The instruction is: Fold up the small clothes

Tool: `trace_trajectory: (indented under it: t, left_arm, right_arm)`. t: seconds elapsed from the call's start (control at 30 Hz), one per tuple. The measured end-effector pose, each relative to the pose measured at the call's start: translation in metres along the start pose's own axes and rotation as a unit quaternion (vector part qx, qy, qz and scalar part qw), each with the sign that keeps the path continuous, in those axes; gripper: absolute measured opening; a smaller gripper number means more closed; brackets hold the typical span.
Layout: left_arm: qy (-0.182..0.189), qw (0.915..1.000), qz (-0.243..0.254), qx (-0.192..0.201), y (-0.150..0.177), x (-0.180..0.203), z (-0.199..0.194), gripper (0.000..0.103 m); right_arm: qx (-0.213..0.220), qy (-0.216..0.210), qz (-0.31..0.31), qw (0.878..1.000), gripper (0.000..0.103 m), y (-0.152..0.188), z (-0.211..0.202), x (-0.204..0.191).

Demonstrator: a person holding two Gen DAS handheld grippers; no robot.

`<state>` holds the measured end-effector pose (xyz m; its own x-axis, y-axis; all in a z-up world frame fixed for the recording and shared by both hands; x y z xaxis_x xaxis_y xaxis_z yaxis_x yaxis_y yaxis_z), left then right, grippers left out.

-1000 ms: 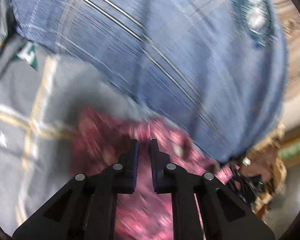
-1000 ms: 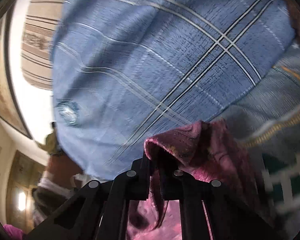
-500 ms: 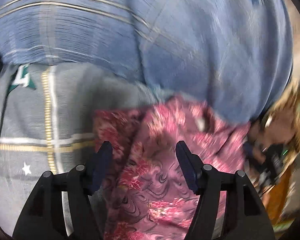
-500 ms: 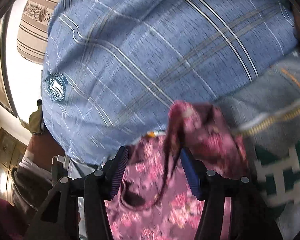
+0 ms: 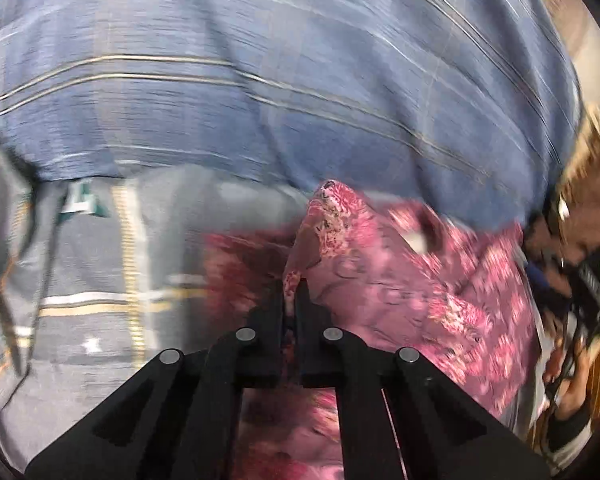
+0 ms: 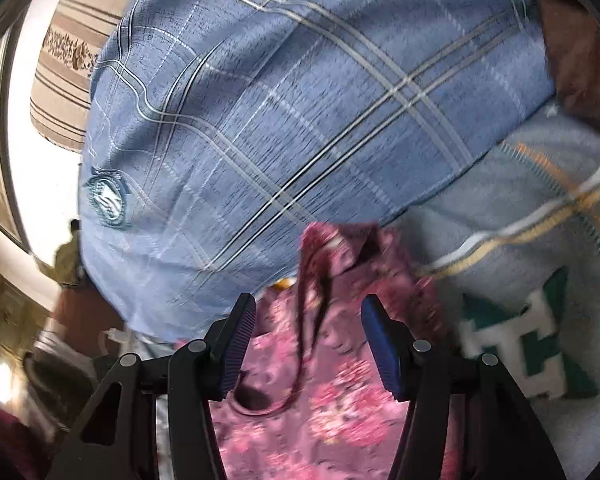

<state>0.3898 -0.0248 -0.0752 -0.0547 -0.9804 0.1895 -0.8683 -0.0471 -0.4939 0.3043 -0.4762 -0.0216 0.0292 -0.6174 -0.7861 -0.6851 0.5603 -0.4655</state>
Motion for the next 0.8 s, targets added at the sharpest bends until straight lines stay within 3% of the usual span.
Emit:
trace_trajectory:
  t: [0.1,0.27,0.33,0.4,0.47,0.53,0.63,0.67,0.7,0.77,0.8]
  left_arm:
    - [-0.026,0.999,-0.036,-0.01,-0.002,-0.024,0.012,0.003]
    - [-0.032,0.9959,-0.081,-0.024,0.004,-0.038,0.028,0.003]
    - [-0.045,0.9951,-0.086,-0.023,0.004,-0.038,0.032,0.003]
    - [-0.072,0.9923,-0.097,-0.029,0.007,-0.046,0.04,0.003]
    - [-0.072,0.9889,-0.125,-0.036,0.009,-0.049,0.047,0.003]
    - [-0.062,0.9876,-0.141,-0.032,0.01,-0.05,0.044,0.003]
    - [-0.044,0.99,-0.132,-0.024,0.008,-0.047,0.033,0.004]
    - [-0.026,0.9915,-0.125,-0.024,0.007,-0.042,0.031,0.008]
    - [-0.016,0.992,-0.122,-0.027,0.006,-0.042,0.029,0.013]
    - [0.018,0.9915,-0.124,-0.035,0.002,-0.041,0.022,0.046]
    - [0.031,0.9906,-0.128,-0.036,0.002,-0.042,0.016,0.051]
  right_arm:
    - [0.003,0.054,-0.024,0.998,0.061,-0.007,0.003,0.015]
    - [-0.023,0.096,-0.04,0.994,0.061,-0.012,0.029,0.029]
    - [-0.027,0.108,-0.062,0.992,0.053,-0.016,0.037,0.024]
    - [-0.035,0.126,-0.069,0.989,0.02,-0.02,0.046,0.024]
    - [-0.042,0.163,-0.063,0.984,0.01,-0.024,0.047,0.035]
    - [-0.033,0.156,-0.053,0.986,0.01,-0.026,0.039,0.037]
    - [-0.035,0.101,-0.05,0.993,0.017,-0.023,0.025,0.029]
    - [-0.039,0.086,-0.049,0.994,0.027,-0.021,0.022,0.025]
    - [-0.039,0.081,-0.048,0.995,0.051,-0.021,0.02,0.023]
    - [-0.026,0.077,-0.051,0.995,0.067,-0.023,0.019,0.018]
    - [-0.025,0.074,-0.053,0.996,0.067,-0.024,0.022,0.015]
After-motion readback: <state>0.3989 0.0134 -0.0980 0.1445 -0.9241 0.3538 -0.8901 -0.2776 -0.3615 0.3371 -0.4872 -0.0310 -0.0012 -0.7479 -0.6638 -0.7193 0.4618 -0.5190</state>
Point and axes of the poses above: each gripper's, at about its wrist camera, not at the fingertips, and z roughly the way its jaws point, x to its right, y to its underside, the point moved 8 cm from there along z, roughly the way its jaws point, and after that the axes turned 7 degrees about -y, right-handed, at the moved point
